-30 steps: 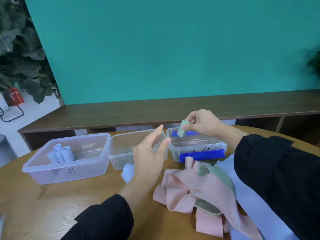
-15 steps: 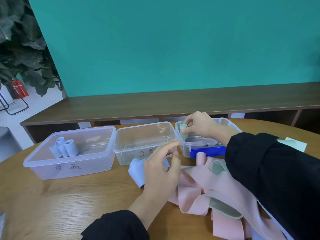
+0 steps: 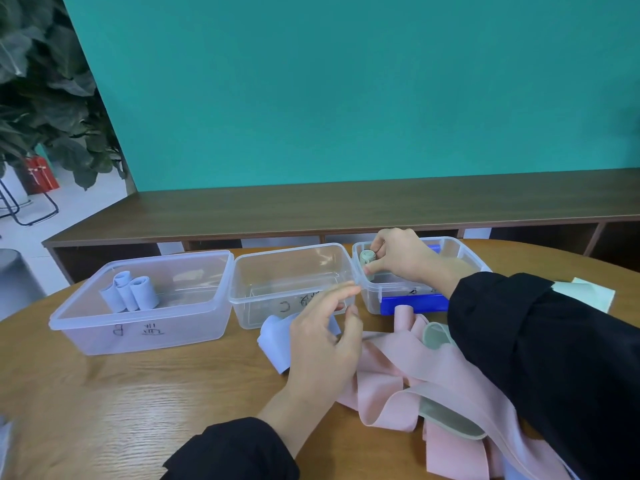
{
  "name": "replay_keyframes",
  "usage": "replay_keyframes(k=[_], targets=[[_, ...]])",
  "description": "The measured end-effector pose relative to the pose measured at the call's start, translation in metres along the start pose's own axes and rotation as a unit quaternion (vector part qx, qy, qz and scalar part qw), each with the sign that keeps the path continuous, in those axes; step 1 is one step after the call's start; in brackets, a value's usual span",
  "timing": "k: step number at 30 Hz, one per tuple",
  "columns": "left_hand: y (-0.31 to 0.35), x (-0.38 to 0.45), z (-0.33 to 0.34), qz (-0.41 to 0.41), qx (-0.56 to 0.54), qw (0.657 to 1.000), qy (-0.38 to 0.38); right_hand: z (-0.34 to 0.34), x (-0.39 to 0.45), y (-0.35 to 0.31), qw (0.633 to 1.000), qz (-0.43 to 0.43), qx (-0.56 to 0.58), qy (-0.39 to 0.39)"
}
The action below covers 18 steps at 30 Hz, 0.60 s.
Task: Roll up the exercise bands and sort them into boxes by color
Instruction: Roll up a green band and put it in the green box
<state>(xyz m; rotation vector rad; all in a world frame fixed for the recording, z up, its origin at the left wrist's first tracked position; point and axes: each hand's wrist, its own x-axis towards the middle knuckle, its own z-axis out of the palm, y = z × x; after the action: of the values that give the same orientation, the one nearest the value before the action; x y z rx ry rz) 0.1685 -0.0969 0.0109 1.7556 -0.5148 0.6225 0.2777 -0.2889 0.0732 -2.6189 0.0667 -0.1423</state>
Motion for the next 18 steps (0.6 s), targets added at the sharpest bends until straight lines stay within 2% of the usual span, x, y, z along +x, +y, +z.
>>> replay_keyframes(k=[14, 18], targets=[[-0.006, 0.0, -0.001, 0.005, 0.028, 1.0, 0.003, -0.015, -0.006, 0.005, 1.0, 0.011, 0.001, -0.02], [-0.003, 0.001, -0.012, -0.038, 0.046, 0.998, 0.014, -0.035, -0.027, -0.006, 1.0, -0.01, -0.013, -0.001]])
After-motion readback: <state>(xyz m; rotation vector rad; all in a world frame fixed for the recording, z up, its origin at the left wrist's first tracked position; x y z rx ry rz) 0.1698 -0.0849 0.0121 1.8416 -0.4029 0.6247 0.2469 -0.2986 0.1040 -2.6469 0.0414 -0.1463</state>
